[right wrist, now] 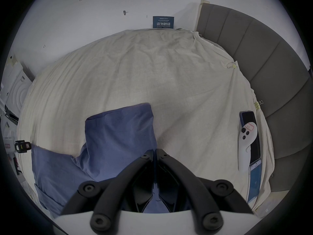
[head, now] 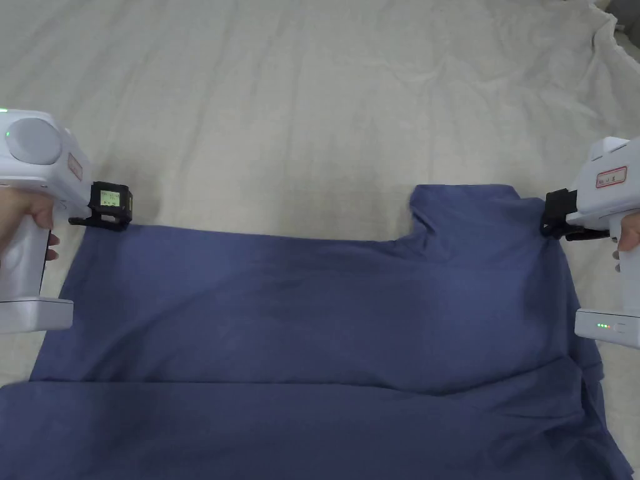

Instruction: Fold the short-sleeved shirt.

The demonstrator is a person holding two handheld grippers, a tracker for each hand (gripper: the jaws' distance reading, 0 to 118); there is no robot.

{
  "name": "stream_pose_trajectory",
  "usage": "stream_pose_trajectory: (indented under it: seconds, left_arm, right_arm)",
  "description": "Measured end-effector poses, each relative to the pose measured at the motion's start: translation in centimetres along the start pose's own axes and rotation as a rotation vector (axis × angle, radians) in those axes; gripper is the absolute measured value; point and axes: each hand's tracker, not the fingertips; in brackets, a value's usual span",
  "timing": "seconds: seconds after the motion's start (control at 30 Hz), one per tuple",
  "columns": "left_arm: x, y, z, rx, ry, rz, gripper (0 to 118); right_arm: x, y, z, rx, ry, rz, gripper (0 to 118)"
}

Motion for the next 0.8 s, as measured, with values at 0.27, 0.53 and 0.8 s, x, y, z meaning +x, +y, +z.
stream_pose_trajectory:
  seconds: [0.27, 0.53, 0.8]
  left_arm:
    - [0.8, 0.0, -1.4, 0.009, -0.054, -0.020, 5]
    - [-0.7, -1.0, 2.5, 0.157, -0.114, 0.015, 0]
    - [-4.7, -5.2, 10.2, 0.282, -0.184, 0.096, 0]
  right_arm:
    - [-0.3, -0.2, -0.8, -0.019, -0.016, 0.020, 1]
    - [0.2, -0.5, 0.5, 0.002, -0.005, 0.008, 1]
    - [2.0, -2.3, 7.1, 0.102, 0.020, 0.001, 1]
